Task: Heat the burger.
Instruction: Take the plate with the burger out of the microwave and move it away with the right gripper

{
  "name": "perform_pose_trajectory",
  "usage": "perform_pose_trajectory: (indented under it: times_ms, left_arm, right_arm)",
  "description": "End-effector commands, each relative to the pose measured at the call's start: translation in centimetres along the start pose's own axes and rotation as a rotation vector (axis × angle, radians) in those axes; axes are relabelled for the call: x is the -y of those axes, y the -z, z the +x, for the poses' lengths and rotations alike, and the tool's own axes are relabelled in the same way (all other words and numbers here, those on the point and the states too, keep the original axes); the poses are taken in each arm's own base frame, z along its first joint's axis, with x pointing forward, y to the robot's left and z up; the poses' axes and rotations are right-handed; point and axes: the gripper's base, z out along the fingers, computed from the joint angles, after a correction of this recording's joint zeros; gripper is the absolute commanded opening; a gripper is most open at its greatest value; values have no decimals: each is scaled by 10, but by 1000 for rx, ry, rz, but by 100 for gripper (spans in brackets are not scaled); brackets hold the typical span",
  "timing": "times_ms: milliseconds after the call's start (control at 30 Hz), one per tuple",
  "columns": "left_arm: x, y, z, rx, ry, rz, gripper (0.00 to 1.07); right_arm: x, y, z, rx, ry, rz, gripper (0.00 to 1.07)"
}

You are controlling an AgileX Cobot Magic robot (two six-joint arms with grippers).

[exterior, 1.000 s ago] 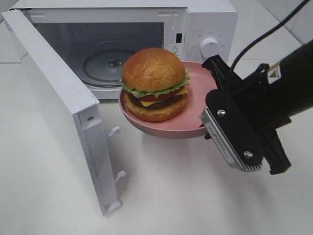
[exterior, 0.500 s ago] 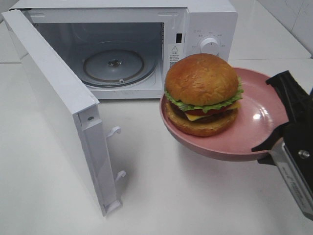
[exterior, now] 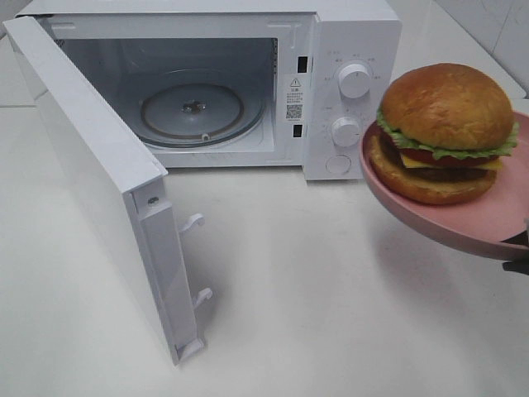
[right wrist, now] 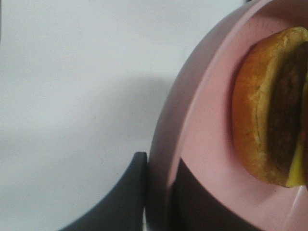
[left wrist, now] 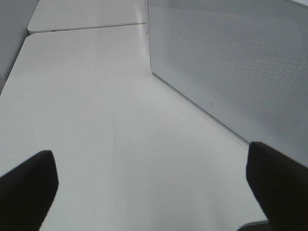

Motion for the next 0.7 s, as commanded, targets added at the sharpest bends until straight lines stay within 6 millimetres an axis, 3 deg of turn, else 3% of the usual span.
perform_pose_trajectory:
  times_ms: [33,700]
  left_arm:
    - [0,0,1,5,8,0,101]
    - [0,0,1,5,8,0,101]
  right_arm:
    - [6,2,6,-44,-152,81,0]
    - [4,7,30,-296,-569,152,0]
